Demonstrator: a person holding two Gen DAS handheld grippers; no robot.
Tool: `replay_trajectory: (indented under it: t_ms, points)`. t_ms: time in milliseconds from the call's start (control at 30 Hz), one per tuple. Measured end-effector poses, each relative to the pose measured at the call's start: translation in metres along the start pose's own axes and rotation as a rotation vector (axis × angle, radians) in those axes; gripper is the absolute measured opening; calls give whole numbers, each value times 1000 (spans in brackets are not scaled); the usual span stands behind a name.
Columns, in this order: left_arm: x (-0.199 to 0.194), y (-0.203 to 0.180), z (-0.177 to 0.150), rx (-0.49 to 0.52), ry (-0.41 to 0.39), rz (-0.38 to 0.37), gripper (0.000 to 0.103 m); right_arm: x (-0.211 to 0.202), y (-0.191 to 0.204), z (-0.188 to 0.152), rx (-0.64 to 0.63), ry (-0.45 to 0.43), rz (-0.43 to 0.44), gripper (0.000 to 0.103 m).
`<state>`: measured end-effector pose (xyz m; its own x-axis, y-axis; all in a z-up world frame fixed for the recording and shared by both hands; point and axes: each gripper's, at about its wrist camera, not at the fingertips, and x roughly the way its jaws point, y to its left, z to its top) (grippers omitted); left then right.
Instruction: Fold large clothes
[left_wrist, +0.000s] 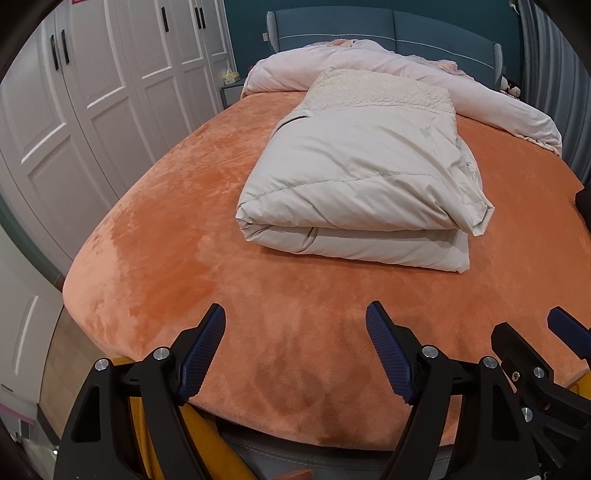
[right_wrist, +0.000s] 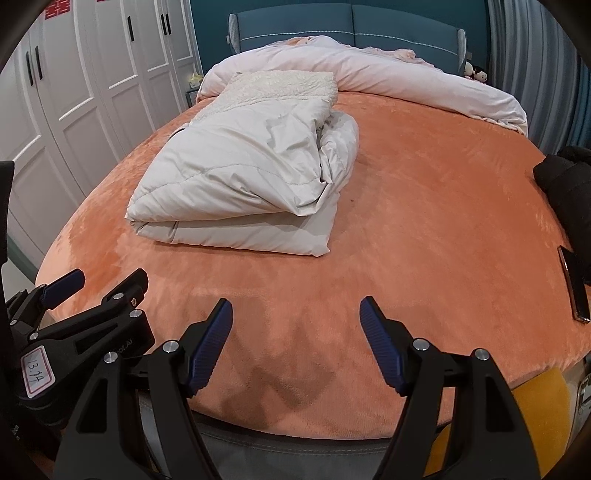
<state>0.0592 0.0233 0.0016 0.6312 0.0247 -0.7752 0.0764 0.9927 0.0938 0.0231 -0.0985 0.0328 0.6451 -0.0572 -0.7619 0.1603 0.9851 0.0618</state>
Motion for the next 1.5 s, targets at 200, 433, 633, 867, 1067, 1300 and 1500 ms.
replay_trajectory:
  t_ms: [200,433,633,867,1067,1300,1500]
  points:
    - [-3,1,-2,1,-10,5,75,-3,1,-2,-2,-10,0,69]
    - [-6,1,-3,3,-20,6,74,-6,1,-3,-2,-15,-3,69]
    - [-7,-1,-3,9,-25,7,74,-7,1,-4,3,-17,-6,69]
    - [-8,-1,-3,7,-22,7,73,-7,1,-4,2,-18,-7,69]
    - [-8,-1,-3,8,-22,6,72,-7,0,-4,2,-17,-7,69]
    - [-8,-1,-3,10,-22,6,72,-7,-1,-3,2,-19,-9,69]
    - [-7,-2,-3,13,-24,7,72,-8,0,-4,6,-17,-11,69]
